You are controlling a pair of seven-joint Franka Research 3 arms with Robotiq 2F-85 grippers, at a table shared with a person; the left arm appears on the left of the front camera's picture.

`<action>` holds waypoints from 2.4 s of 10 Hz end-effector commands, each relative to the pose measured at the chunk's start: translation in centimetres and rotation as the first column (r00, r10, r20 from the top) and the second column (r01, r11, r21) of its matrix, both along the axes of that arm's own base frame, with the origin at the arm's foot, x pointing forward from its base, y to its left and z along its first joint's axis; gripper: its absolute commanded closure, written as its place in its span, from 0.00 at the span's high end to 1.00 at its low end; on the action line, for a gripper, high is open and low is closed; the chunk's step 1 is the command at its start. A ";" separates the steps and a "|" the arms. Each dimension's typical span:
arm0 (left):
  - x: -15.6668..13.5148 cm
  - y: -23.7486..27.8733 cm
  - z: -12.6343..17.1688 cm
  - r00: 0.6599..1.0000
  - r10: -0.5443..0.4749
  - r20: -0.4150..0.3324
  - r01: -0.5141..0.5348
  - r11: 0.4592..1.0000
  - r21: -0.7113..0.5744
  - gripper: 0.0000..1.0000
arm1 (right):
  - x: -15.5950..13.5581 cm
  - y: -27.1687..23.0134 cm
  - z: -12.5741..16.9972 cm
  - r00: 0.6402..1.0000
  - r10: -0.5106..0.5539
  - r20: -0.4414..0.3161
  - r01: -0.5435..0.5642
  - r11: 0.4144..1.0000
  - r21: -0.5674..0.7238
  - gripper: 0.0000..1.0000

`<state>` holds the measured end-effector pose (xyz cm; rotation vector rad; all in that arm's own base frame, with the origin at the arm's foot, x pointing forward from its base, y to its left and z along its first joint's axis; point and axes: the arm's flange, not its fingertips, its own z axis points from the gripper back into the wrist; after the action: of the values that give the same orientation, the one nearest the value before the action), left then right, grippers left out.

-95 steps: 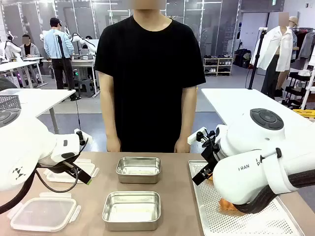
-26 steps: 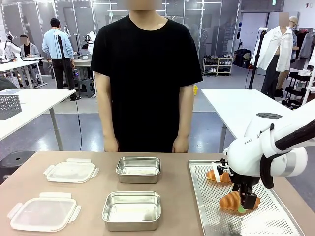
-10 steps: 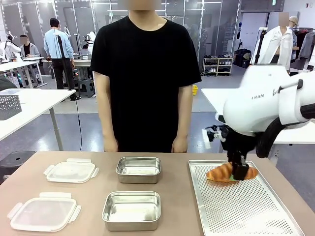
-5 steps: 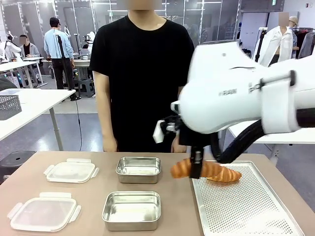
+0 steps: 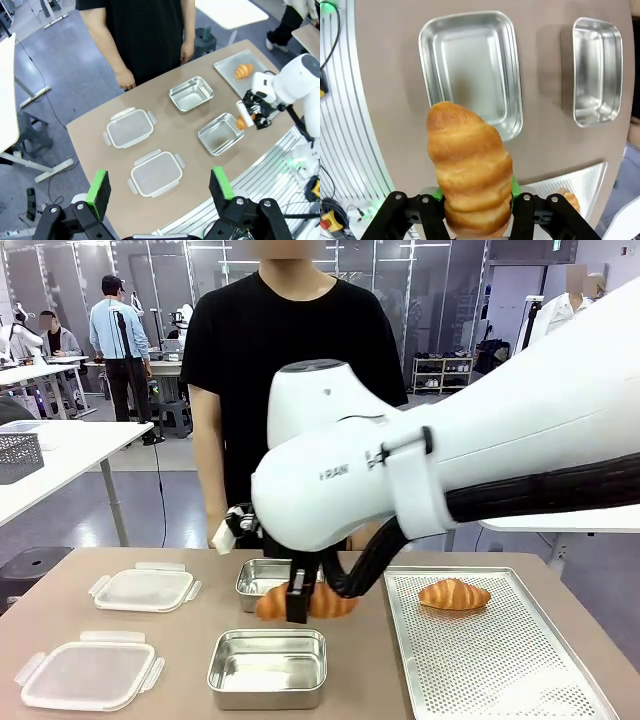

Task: Place the bread into the airtight container.
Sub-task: Pick up a Butter Roll and place it into an empty Airtight Container.

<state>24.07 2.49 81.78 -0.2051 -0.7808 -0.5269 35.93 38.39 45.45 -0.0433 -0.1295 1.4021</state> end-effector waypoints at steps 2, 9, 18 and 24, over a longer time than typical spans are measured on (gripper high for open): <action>0.0 0.0 0.1 1.000 -0.004 0.002 0.004 1.000 -0.001 1.00 | 1.2 3.4 -2.6 1.000 -0.017 0.005 0.017 1.000 -0.005 0.41; 0.0 0.0 0.1 1.000 -0.004 0.002 0.004 1.000 -0.001 1.00 | 2.6 6.7 -8.5 1.000 -0.020 -0.003 0.019 0.998 -0.067 0.41; 0.0 0.0 0.1 1.000 -0.004 0.002 0.004 1.000 -0.001 1.00 | 3.1 6.4 -9.6 0.997 -0.021 -0.075 0.020 0.999 -0.025 0.73; 0.0 0.0 0.1 1.000 -0.004 0.002 0.004 1.000 -0.001 1.00 | 2.6 6.4 -9.1 0.997 0.003 -0.074 -0.004 1.000 -0.020 1.00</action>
<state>24.07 2.49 81.77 -0.2051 -0.7807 -0.5269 38.76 45.10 35.81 -0.0305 -0.0484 1.3907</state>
